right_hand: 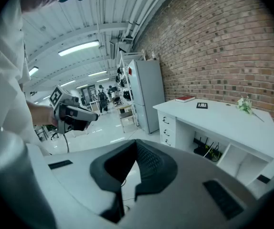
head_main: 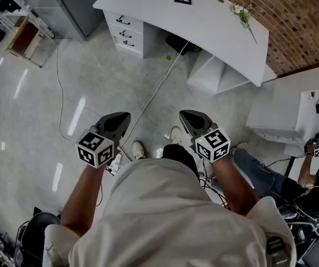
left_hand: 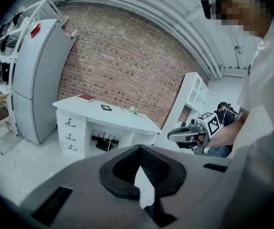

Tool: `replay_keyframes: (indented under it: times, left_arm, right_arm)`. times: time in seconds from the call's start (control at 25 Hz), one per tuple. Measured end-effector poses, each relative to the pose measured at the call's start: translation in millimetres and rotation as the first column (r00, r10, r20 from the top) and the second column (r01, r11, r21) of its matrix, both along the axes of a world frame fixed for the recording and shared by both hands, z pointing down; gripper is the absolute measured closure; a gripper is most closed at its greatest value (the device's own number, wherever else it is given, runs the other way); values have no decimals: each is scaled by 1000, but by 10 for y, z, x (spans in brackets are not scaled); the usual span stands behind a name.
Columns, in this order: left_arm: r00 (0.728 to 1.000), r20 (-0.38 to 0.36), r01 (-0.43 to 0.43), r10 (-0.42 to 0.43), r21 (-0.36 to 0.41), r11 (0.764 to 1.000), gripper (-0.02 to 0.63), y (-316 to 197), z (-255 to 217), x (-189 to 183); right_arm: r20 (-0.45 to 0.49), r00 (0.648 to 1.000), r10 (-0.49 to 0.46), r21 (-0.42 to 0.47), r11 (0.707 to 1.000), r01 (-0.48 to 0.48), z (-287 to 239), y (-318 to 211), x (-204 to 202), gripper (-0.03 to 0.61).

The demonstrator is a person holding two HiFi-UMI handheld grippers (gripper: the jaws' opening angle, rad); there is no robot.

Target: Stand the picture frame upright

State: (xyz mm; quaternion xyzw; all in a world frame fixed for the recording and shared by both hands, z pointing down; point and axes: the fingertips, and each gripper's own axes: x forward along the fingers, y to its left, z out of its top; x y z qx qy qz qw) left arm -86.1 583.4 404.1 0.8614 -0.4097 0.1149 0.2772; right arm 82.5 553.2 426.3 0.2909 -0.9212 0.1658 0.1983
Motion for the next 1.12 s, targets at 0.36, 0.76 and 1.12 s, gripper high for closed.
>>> replay_keyframes:
  times: [0.36,0.76,1.12]
  left_arm:
    - [999,-15,-49,49,10,999,620,106,62,-211]
    - [997,2,-74,74,16,997,529,-666,-21,-65]
    - [996,43,-76,75,20,997,529,-1634,-47,83]
  right_arm:
    - [3,999,53,13,999,-53,-51,187,-302,575]
    - [49,989,137,13,990,-137,-81,-598,-121,526]
    - [61,983,173,46,983,-176,-12,-1569,159,492]
